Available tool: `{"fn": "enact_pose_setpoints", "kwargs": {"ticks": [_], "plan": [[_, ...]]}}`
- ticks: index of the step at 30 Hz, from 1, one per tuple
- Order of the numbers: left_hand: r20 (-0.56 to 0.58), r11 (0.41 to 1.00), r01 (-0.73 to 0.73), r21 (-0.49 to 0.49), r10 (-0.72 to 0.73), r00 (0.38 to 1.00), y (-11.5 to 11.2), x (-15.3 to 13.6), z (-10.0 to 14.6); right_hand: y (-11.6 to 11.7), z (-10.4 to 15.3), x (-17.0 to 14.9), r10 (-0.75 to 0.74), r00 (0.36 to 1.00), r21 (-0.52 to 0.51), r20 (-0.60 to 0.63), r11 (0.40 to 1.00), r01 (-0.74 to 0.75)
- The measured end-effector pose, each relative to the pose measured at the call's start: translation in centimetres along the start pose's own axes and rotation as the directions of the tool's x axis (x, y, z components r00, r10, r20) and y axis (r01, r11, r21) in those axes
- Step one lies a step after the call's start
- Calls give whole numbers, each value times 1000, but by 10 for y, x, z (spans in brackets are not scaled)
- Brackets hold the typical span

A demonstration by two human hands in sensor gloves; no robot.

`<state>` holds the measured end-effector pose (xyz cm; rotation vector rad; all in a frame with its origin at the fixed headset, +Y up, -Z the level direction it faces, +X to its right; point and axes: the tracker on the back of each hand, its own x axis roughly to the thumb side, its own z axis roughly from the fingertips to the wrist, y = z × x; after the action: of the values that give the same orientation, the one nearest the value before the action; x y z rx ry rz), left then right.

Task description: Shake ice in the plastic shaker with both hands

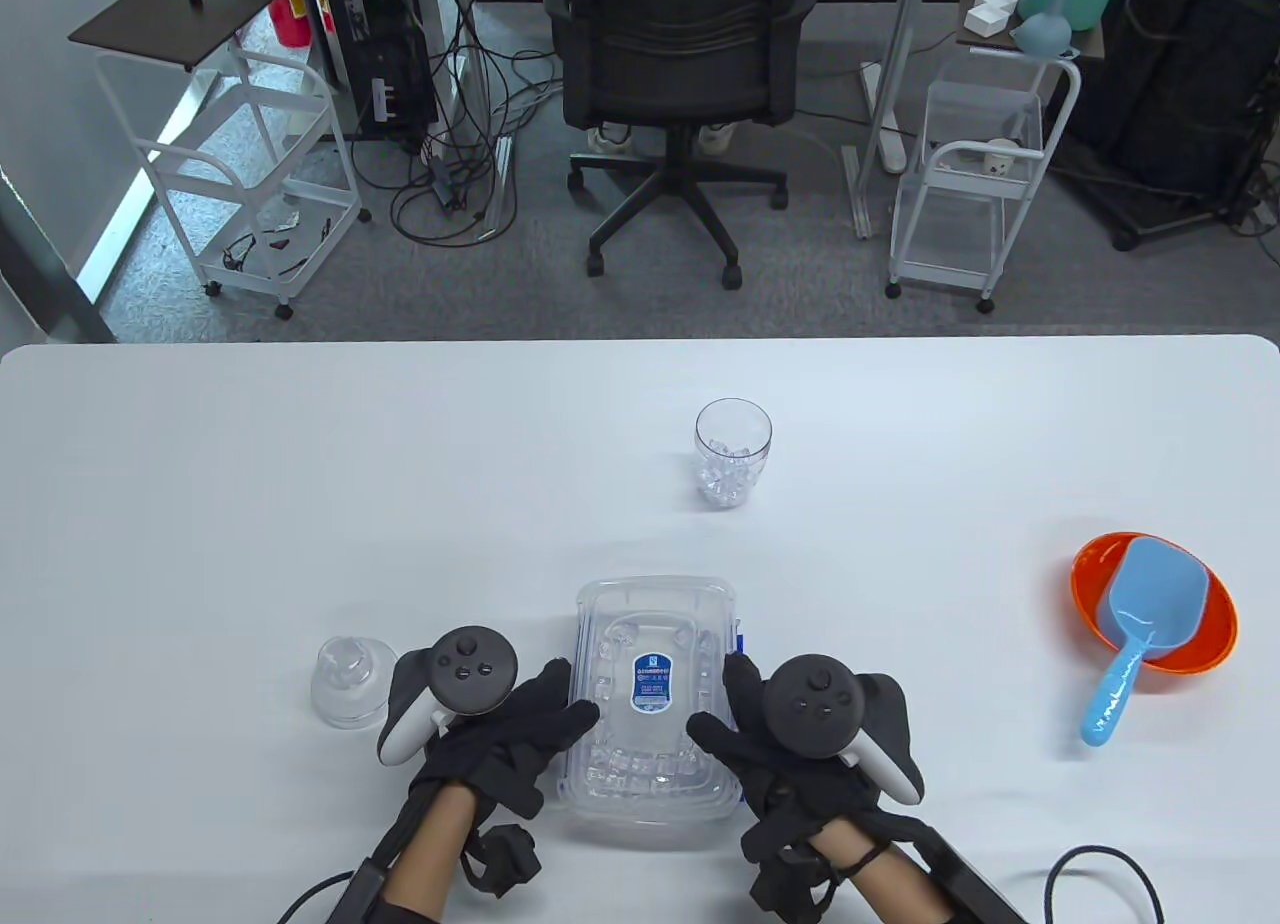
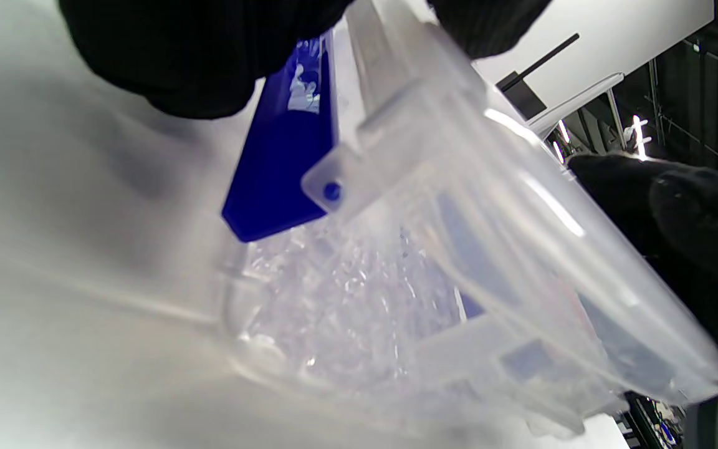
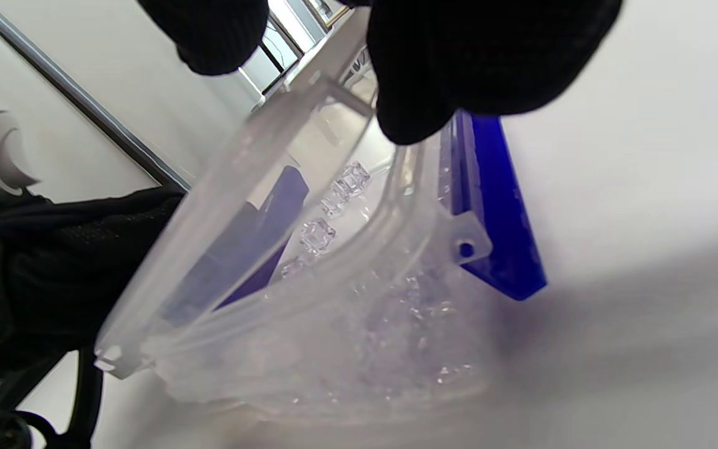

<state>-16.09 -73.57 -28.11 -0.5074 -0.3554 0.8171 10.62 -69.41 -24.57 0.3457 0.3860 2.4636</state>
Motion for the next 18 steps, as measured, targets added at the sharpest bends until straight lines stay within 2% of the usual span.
{"fn": "enact_pose_setpoints", "kwargs": {"ticks": [7, 13, 18], "plan": [[-14, 1000, 15, 19, -14, 1000, 0, 1, 0, 3, -3, 2, 167, 986, 41, -29, 985, -166], [-17, 998, 54, 26, -54, 998, 0, 3, 1, 0, -5, -1, 160, 986, 45, -56, 986, -158], [-16, 990, 138, 38, -138, 990, 0, 8, 2, -5, -11, -16, 108, 987, 63, -122, 993, -101]]}}
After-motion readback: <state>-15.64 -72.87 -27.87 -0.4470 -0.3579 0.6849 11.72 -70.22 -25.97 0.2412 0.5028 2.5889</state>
